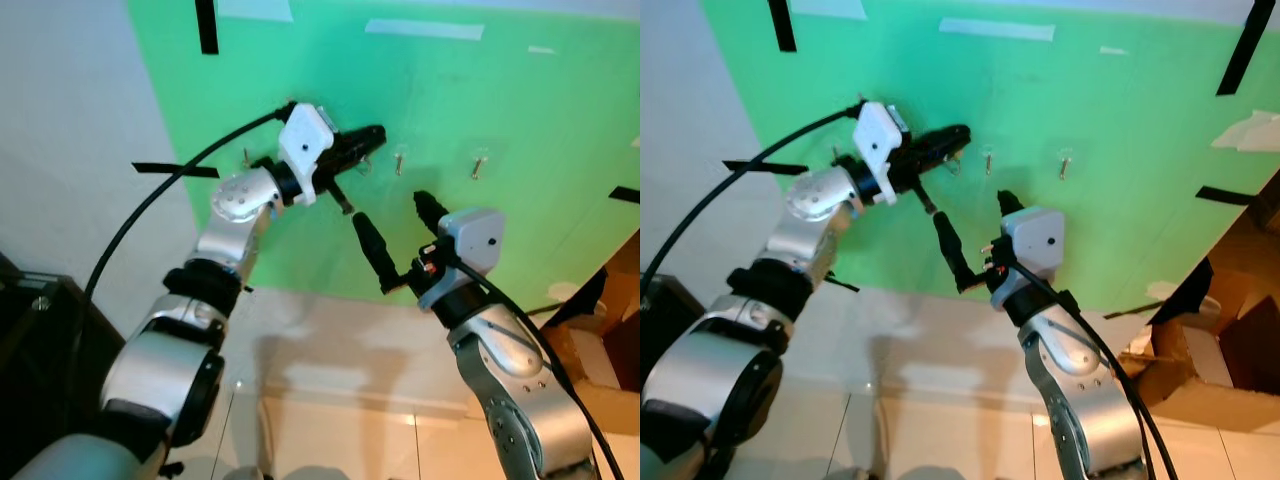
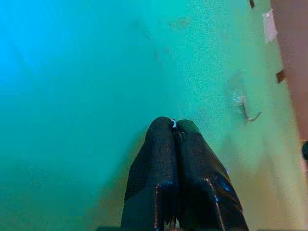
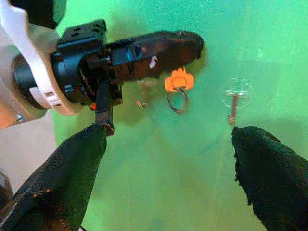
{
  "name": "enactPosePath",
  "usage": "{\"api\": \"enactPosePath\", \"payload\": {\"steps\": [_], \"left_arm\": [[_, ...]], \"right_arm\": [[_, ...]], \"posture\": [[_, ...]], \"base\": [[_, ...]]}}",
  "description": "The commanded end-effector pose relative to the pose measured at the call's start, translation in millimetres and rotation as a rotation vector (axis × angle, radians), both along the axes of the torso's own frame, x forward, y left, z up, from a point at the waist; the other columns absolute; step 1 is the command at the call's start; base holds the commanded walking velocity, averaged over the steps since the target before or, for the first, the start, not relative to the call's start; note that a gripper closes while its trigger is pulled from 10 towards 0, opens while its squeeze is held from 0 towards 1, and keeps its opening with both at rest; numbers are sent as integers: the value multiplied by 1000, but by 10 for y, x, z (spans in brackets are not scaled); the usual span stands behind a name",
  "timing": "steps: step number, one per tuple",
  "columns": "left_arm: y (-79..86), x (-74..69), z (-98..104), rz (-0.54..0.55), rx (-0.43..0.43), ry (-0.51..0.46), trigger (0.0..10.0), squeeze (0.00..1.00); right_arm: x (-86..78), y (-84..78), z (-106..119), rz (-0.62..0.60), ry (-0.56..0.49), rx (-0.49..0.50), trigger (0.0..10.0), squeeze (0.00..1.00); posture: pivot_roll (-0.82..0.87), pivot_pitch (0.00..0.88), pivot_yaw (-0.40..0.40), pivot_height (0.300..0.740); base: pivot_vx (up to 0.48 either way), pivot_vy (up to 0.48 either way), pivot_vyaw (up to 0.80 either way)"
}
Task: Hang keys on a hook
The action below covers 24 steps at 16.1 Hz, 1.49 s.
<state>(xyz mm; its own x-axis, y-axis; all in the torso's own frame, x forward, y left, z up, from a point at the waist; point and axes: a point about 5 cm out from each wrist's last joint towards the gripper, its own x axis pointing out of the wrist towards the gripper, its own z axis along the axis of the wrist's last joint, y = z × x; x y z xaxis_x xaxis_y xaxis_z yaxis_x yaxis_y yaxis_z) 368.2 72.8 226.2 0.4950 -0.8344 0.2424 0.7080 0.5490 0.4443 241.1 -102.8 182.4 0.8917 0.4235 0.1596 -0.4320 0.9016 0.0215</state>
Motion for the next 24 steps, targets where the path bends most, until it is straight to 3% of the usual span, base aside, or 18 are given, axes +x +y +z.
{"api": "enactPosePath", "payload": {"steps": [1, 4, 5, 11, 13, 15, 20, 24], "left_arm": [[11, -18, 37, 5, 13, -46, 10000, 0], [107, -68, -24, 49, 48, -135, 10000, 0], [145, -85, -126, 50, 119, -148, 10000, 0], [259, -66, -218, 92, 177, -148, 10000, 0], [366, -73, -283, 80, 199, -106, 10000, 0], [480, -55, -236, 118, 122, -71, 10000, 0], [820, -140, 78, 237, 13, -185, 10000, 0], [1174, -236, 98, 322, -47, -92, 10000, 0]], "right_arm": [[-8, 4, 7, 3, -4, -11, 10000, 0], [1, 32, 7, 20, -7, -15, 10000, 0], [7, 41, 10, 26, -10, -14, 10000, 0], [22, 60, 22, 37, -14, -14, 10000, 0], [20, 71, 22, 39, -15, -12, 10000, 0], [22, 72, 27, 38, -17, -12, 10000, 0], [12, 78, 19, 42, -15, -5, 10000, 0], [40, 131, 14, 85, -13, -5, 10000, 0]], "posture": [[-120, 0, 26, 740], [-110, 0, 16, 740], [-108, 0, 13, 740], [-101, 0, 9, 740], [-98, 0, 13, 740], [-98, 0, 14, 740], [-80, 0, 9, 740], [-45, 0, -16, 740]], "base": [[0, 0, 0], [0, 0, 0], [0, 0, 0], [0, 0, 0], [0, 0, 0], [0, 0, 0], [0, 0, 0], [0, 0, 0]]}}
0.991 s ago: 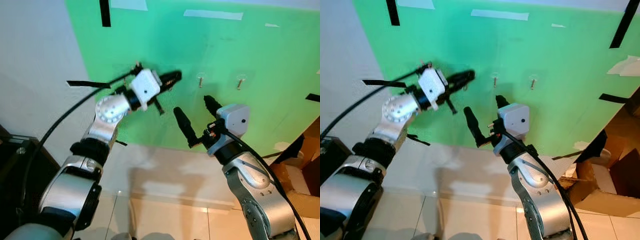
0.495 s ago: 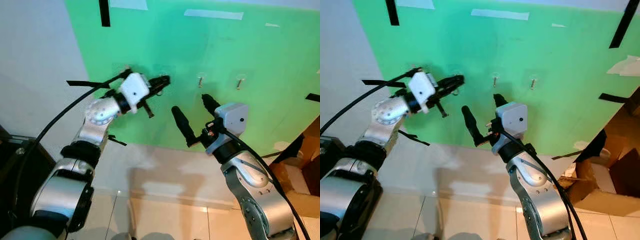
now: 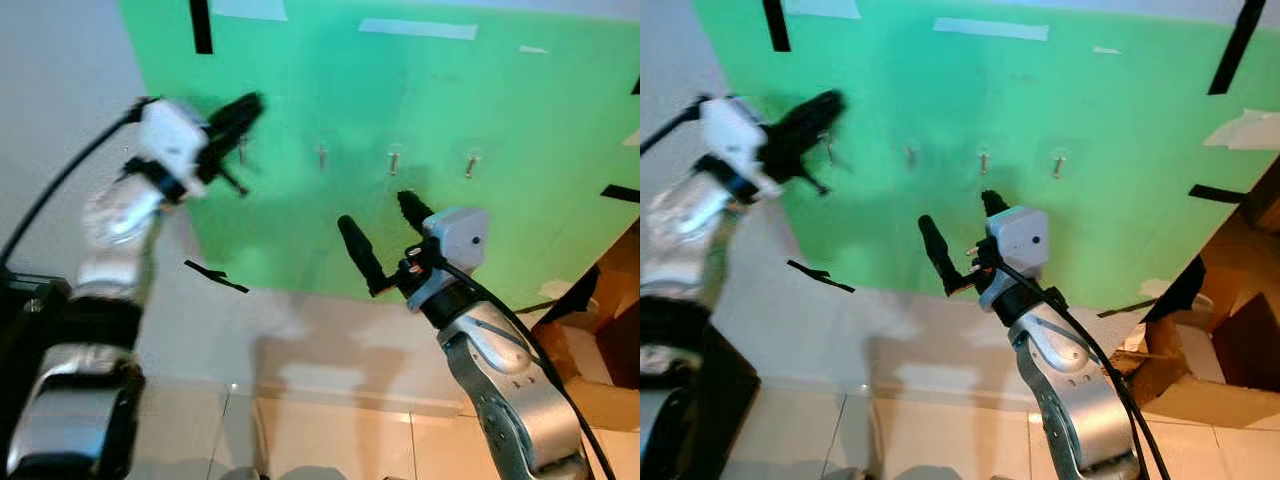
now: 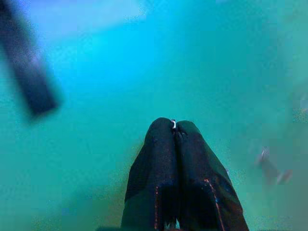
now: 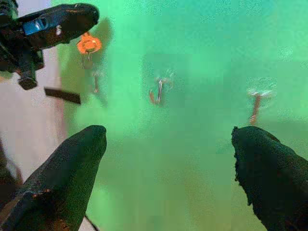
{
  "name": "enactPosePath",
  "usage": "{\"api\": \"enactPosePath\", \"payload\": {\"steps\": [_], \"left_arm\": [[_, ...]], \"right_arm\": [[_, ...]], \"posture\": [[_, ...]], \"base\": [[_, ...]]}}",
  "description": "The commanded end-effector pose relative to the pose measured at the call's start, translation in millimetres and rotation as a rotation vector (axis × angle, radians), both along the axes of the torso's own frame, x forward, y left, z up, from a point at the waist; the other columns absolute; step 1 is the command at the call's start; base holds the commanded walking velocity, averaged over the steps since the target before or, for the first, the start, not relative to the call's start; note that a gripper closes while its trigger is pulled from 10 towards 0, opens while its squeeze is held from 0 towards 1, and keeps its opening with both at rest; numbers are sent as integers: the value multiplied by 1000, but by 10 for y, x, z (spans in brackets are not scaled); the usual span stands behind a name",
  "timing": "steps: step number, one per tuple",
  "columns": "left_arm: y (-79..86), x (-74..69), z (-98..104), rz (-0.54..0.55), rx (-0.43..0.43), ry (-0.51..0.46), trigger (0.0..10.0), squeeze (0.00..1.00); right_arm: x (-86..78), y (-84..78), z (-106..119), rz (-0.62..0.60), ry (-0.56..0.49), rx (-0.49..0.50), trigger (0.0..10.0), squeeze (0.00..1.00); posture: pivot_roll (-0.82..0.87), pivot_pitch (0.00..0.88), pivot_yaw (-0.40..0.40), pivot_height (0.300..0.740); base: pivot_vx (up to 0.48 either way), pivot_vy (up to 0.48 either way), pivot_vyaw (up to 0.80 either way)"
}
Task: Hang keys on a hook
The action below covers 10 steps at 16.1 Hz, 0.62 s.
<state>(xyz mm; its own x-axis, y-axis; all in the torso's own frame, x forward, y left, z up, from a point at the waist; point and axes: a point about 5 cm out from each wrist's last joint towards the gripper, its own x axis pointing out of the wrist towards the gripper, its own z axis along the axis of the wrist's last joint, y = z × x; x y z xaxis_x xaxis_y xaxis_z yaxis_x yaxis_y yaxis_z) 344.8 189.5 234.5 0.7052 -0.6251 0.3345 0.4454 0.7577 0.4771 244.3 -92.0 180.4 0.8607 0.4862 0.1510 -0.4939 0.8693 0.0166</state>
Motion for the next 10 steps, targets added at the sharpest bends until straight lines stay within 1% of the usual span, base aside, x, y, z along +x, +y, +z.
{"api": "enactPosePath", "payload": {"steps": [1, 3, 4, 5, 6, 7, 8, 10], "left_arm": [[32, -11, 21, 2, -7, 14, 10000, 0], [125, -21, 48, 25, -6, 29, 10000, 0], [140, -27, 52, 30, -7, 37, 10000, 0], [168, -51, 25, 36, -2, 64, 10000, 0], [186, -66, -20, 28, -22, 107, 10000, 0], [188, -65, -31, 24, -32, 119, 10000, 0], [190, -43, -43, 19, -74, 140, 10000, 0], [186, 0, -44, 20, -99, 146, 10000, 0]], "right_arm": [[14, 28, 34, 20, -19, 3, 10000, 0], [65, 57, 42, 36, -26, 3, 10000, 0], [75, 64, 45, 39, -28, 4, 10000, 0], [82, 79, 46, 45, -30, 5, 10000, 0], [83, 91, 44, 49, -31, 6, 10000, 0], [83, 96, 45, 51, -31, 7, 10000, 0], [85, 104, 46, 54, -32, 7, 10000, 0], [88, 108, 44, 56, -33, 8, 10000, 0]], "posture": [[-45, 0, -16, 740], [-23, 0, -31, 740], [-23, 0, -31, 740], [-14, 0, -34, 740], [-13, 0, -35, 740], [-15, 0, -34, 740], [-14, 0, -34, 740], [-15, 0, -35, 740]], "base": [[0, 0, 0], [0, 0, 0], [0, 0, 0], [0, 0, 0], [0, 0, 0], [0, 0, 0], [0, 0, 0], [0, 0, 0]]}}
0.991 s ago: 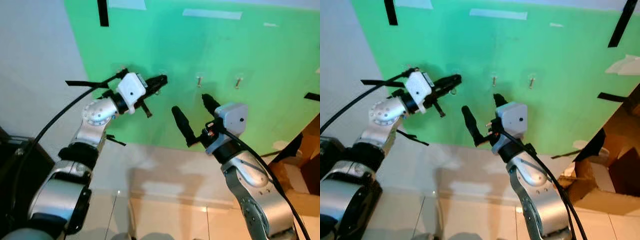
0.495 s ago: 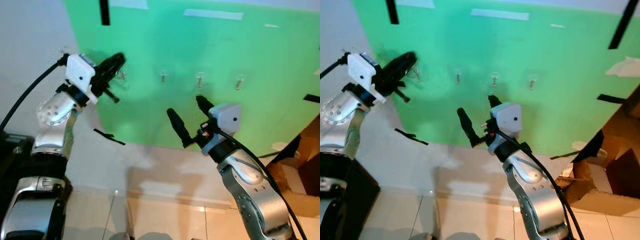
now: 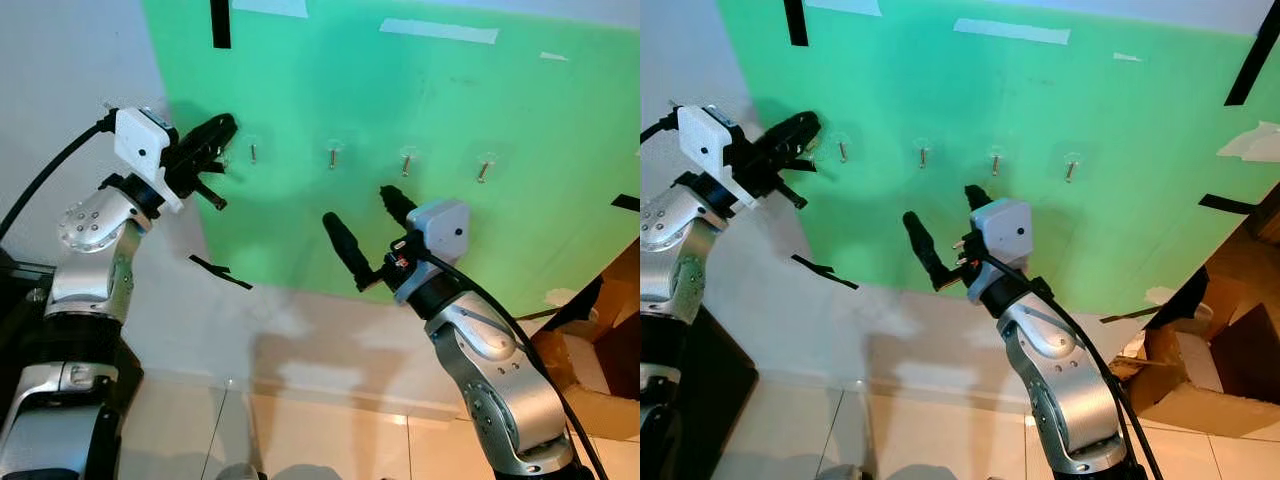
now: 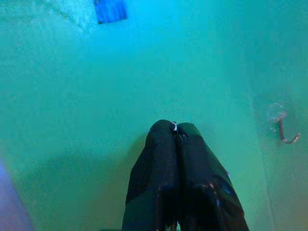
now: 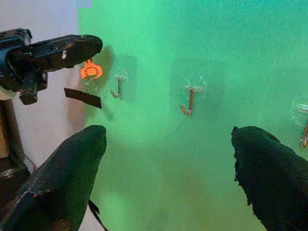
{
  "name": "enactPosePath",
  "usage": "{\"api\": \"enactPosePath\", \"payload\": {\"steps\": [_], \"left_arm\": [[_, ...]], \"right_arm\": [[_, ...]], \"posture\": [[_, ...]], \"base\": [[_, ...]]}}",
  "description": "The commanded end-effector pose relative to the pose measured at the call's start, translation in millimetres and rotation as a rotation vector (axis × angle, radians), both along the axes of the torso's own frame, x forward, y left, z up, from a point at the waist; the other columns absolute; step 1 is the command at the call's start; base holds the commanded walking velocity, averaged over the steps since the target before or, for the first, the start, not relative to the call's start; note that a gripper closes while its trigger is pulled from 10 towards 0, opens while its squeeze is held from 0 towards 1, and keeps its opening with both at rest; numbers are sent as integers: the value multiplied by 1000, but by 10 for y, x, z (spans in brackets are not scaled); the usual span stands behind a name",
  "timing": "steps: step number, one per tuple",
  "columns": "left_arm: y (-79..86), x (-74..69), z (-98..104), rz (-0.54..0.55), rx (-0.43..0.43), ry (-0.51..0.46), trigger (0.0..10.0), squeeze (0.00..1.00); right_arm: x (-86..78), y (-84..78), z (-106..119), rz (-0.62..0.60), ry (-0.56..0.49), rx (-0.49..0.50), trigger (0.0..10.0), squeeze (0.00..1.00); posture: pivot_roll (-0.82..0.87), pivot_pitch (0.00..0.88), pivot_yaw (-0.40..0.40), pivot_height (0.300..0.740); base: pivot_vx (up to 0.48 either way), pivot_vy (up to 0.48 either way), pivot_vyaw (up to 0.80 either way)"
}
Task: Hang keys on a hook
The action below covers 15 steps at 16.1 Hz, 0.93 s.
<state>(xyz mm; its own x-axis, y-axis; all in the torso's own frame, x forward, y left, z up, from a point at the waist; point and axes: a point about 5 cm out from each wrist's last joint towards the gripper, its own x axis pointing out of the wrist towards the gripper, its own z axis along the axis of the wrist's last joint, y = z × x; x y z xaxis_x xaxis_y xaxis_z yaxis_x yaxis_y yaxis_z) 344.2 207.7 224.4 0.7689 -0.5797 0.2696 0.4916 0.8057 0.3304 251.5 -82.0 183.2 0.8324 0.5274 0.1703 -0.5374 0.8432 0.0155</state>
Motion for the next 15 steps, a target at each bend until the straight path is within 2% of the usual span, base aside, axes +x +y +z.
{"api": "enactPosePath", "payload": {"steps": [1, 3, 4, 7, 9, 10, 15], "left_arm": [[-12, 35, 56, -5, -15, -15, 10000, 0], [-226, 135, 108, -60, -38, -16, 10000, 0], [-268, 146, 121, -71, -42, -18, 10000, 0], [-531, 239, 160, -139, -78, -21, 10000, 0], [-565, 265, 115, -130, -48, -23, 10000, 0], [-553, 264, 75, -114, -9, -31, 10000, 0], [-434, 203, -130, -66, 73, -31, 10000, 0]], "right_arm": [[16, 10, 15, 6, -15, 0, 10000, 0], [18, 6, 11, 3, -16, 1, 10000, 0], [18, 3, 12, 2, -17, 1, 10000, 0], [9, -18, 13, -13, -21, 0, 10000, 0], [10, -22, 12, -17, -23, 1, 10000, 0], [9, -24, 13, -17, -24, 1, 10000, 0], [-3, -15, 2, -14, -25, -3, 10000, 0]], "posture": [[-16, 0, -34, 740], [-27, 0, -22, 740], [-27, 0, -22, 740], [-45, 0, -7, 740], [-46, 0, -7, 740], [-44, 0, -4, 740], [-42, 0, -8, 740]], "base": [[0, 0, 0], [0, 0, 0], [0, 0, 0], [0, 0, 0], [0, 0, 0], [0, 0, 0], [0, 0, 0]]}}
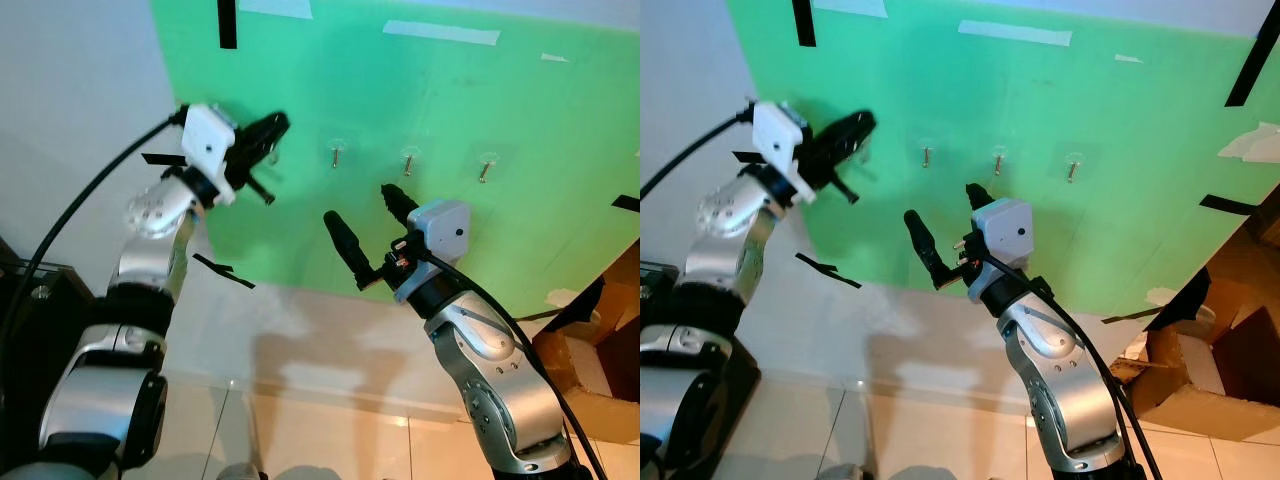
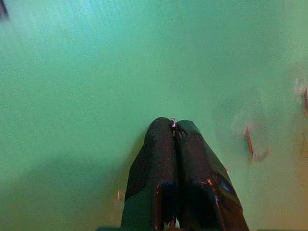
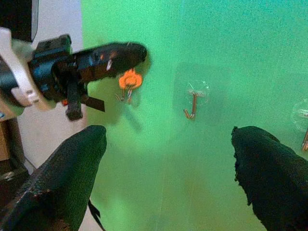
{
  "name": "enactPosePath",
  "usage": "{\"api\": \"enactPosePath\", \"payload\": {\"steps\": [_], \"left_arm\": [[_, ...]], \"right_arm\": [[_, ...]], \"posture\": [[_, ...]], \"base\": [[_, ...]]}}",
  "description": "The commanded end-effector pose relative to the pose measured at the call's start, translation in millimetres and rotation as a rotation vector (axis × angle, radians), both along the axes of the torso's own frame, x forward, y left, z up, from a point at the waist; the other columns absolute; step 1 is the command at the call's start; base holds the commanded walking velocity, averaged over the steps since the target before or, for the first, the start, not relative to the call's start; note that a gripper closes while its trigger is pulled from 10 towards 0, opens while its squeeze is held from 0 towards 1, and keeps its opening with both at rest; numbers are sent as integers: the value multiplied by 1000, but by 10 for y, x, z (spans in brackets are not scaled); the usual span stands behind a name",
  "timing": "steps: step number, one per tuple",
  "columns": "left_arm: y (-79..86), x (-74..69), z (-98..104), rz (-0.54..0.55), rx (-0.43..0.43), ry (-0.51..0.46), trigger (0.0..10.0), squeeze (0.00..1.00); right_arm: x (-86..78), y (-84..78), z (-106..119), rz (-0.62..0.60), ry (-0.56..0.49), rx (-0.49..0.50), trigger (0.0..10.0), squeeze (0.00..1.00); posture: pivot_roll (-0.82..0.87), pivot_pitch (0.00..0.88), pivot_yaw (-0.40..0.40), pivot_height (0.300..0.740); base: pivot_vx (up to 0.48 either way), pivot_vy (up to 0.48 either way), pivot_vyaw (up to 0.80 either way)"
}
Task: Hang keys on a hook
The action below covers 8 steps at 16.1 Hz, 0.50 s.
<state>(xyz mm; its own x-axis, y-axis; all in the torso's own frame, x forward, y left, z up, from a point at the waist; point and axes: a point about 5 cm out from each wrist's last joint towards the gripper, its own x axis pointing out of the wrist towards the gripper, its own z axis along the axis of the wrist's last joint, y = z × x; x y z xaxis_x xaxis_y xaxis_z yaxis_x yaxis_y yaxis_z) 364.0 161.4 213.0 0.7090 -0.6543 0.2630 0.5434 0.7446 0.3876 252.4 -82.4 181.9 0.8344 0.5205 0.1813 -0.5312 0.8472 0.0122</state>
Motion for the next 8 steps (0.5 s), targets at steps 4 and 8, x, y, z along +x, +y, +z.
{"api": "enactPosePath", "payload": {"steps": [4, 8], "left_arm": [[140, -54, -114, 40, 40, 14, 10000, 0], [203, -147, -160, 20, 21, 38, 10000, 0]], "right_arm": [[-15, 3, 10, -1, -14, -8, 10000, 0], [-18, 11, 7, 4, -13, -8, 10000, 0]], "posture": [[-40, 0, -10, 740], [-35, 0, -15, 740]], "base": [[0, 0, 0], [0, 0, 0]]}}
